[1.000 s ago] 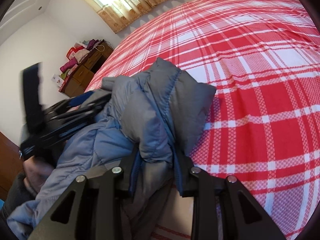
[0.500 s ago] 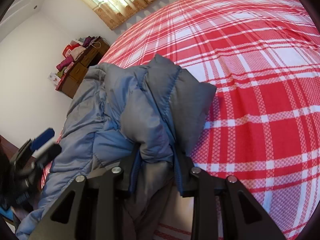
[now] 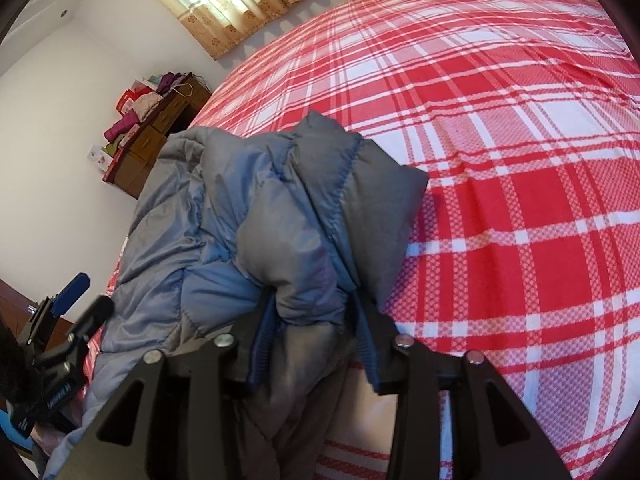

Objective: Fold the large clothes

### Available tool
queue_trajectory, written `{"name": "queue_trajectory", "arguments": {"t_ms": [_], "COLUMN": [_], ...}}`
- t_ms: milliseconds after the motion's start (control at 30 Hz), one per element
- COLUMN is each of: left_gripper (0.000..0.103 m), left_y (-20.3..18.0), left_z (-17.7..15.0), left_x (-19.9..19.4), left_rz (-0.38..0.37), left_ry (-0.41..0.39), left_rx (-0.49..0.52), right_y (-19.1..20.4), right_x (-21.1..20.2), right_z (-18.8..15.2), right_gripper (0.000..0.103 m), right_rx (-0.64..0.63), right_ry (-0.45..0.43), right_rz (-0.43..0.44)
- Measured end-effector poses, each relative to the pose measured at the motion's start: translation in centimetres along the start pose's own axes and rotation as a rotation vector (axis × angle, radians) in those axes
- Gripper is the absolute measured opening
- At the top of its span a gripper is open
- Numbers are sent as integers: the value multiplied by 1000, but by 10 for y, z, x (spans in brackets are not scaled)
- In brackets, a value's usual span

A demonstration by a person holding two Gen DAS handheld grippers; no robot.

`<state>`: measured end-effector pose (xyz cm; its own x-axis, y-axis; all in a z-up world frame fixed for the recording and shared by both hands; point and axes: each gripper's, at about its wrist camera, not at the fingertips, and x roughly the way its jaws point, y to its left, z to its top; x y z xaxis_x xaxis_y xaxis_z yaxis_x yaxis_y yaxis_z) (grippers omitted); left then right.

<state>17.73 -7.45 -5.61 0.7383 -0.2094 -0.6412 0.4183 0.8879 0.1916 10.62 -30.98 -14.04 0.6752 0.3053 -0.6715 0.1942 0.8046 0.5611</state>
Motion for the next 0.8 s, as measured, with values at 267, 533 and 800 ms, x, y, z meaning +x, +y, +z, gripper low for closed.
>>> {"name": "queue_trajectory", "arguments": {"t_ms": [267, 533, 800], "left_gripper": [85, 85, 88], "left_y": [106, 85, 60], "left_z": [-41, -40, -36], "left_x": [66, 89, 99], "left_rz": [-298, -625, -683], "left_ry": [237, 225, 208], "left_rx": [-556, -595, -483], "right_y": [-5, -16, 9], "right_x": [-7, -8, 21], "right_z": [-7, -9, -1], "right_gripper": [78, 91, 91], "right_rx": [-6, 32, -102], "right_ry": [-12, -7, 98], "right_rz": [28, 146, 205]}}
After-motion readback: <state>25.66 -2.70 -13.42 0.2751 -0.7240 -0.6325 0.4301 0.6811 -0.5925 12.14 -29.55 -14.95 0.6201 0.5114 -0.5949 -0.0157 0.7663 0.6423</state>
